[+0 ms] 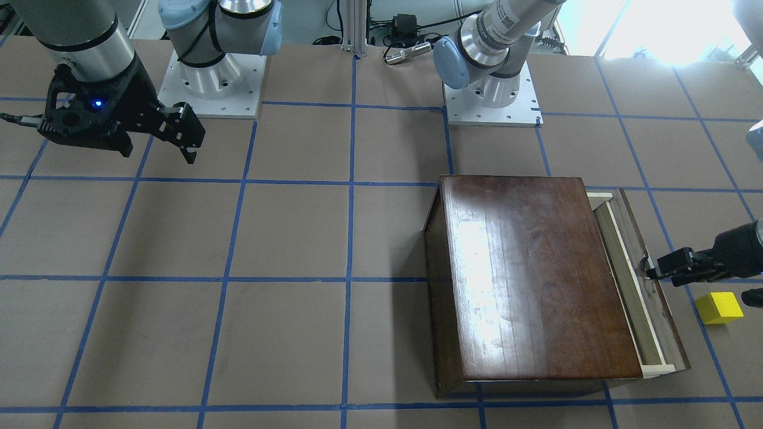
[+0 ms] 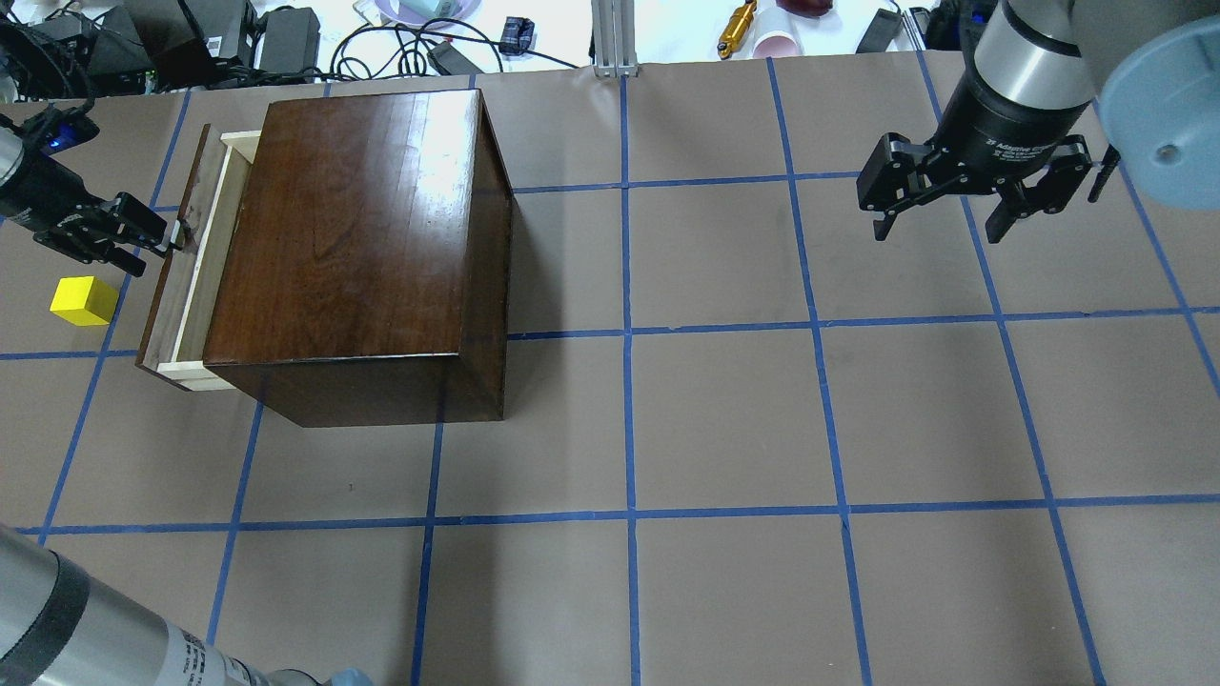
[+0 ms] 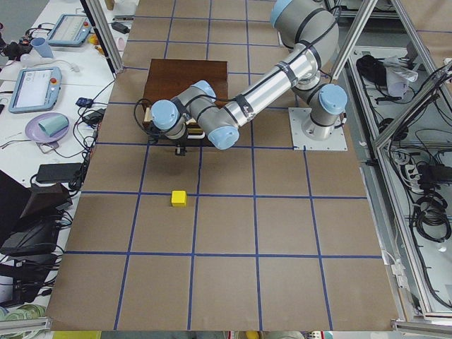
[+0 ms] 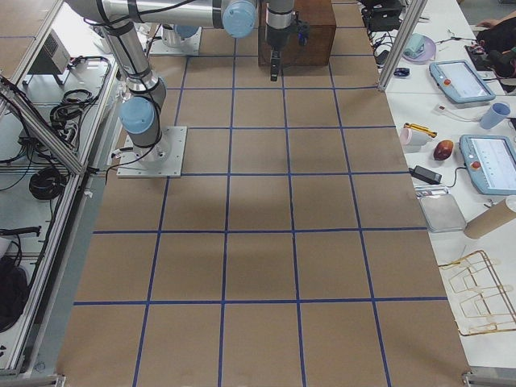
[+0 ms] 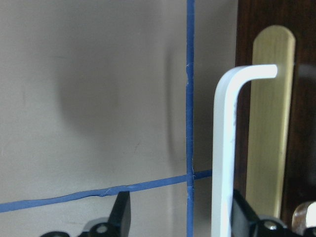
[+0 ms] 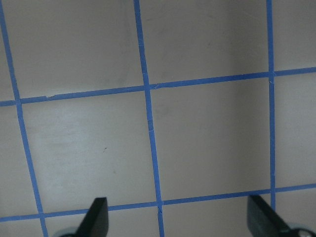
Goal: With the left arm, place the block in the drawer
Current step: 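Pull the drawer open outward with the left gripper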
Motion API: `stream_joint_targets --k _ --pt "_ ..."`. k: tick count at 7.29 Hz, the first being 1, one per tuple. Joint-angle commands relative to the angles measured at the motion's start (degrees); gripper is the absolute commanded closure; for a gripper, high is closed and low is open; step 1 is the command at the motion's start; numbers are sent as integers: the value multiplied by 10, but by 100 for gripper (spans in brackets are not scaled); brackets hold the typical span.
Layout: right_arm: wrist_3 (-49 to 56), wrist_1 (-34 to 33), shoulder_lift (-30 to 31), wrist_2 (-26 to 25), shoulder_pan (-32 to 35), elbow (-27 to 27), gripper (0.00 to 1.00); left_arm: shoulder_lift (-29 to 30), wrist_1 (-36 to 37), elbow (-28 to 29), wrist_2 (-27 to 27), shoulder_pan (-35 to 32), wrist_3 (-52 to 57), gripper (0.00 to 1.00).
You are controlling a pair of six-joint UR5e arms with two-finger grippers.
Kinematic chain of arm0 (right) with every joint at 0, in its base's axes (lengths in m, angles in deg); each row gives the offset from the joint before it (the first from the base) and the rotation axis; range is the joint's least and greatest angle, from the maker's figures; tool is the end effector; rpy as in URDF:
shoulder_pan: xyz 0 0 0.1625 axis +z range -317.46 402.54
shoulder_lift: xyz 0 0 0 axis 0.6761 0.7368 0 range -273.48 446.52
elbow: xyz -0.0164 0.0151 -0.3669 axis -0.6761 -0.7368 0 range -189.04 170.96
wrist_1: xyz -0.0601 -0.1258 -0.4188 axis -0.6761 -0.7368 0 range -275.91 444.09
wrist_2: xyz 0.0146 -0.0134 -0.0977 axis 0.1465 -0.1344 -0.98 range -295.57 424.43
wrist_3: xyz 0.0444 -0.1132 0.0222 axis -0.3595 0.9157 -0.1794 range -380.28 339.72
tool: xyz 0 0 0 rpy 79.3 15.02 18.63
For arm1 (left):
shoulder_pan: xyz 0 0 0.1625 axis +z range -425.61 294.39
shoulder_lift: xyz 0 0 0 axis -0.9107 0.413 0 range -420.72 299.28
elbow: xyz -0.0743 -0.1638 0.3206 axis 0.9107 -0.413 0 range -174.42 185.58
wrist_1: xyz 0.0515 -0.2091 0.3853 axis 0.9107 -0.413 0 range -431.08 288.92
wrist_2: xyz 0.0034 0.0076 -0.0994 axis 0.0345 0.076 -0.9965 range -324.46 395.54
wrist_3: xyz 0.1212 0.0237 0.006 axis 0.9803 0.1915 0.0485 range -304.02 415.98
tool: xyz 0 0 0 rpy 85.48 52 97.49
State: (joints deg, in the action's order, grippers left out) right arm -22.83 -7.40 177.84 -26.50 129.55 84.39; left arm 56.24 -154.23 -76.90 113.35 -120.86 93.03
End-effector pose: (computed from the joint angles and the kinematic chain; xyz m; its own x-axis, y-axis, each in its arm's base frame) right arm 0.1045 -0.5165 0.3898 -0.9952 0.0964 0.0167 0.0966 0.9953 0.0100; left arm 0.2307 -0.6121 0.2105 -0.9552 0.0084 0.2957 0.0241 0.9985 0.0497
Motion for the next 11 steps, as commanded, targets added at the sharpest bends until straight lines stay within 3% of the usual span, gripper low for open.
stream_joint_targets --k 1,9,11 --pt "0 0 0 0 0 0 0 -1 0 4 21 6 1 28" --pt "0 0 0 0 0 0 0 -5 16 8 61 8 4 27" --pt "0 0 0 0 0 0 0 -8 20 7 95 9 14 27"
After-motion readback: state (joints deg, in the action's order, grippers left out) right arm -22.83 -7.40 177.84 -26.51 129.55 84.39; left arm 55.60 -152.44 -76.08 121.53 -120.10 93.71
